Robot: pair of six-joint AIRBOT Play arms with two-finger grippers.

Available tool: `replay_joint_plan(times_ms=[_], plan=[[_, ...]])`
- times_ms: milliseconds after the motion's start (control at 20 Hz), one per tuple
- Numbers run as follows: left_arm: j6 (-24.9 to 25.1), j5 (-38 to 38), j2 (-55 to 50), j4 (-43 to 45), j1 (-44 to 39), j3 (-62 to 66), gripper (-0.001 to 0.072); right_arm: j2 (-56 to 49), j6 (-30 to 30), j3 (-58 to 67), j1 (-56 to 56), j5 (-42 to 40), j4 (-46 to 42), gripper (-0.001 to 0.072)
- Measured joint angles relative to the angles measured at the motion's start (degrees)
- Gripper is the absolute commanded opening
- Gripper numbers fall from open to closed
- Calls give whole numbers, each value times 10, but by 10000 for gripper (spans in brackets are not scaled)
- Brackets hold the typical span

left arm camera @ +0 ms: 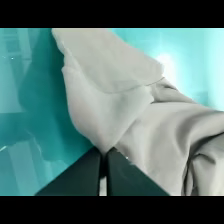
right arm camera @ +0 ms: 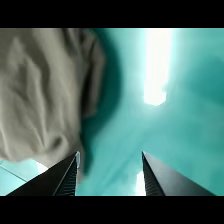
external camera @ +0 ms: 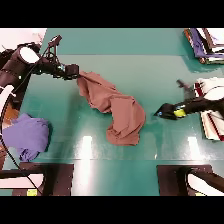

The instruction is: Fold the shirts.

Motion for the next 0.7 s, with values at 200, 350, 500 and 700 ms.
replay_joint_plan(times_ms=[200, 350, 500, 700], plan=[[0, -14, 2, 2, 0, 3, 27, -83, -21, 7, 70, -68, 63, 234], [0, -24, 2, 3, 0, 4, 27, -125, -31, 46, 93, -88, 78, 17], [0, -26, 14, 8, 0, 6, 26, -132, -42, 93, 93, -91, 71, 16], [0, -23, 77, 43, 0, 48, 27, -64, -45, 182, 50, -68, 19, 15]])
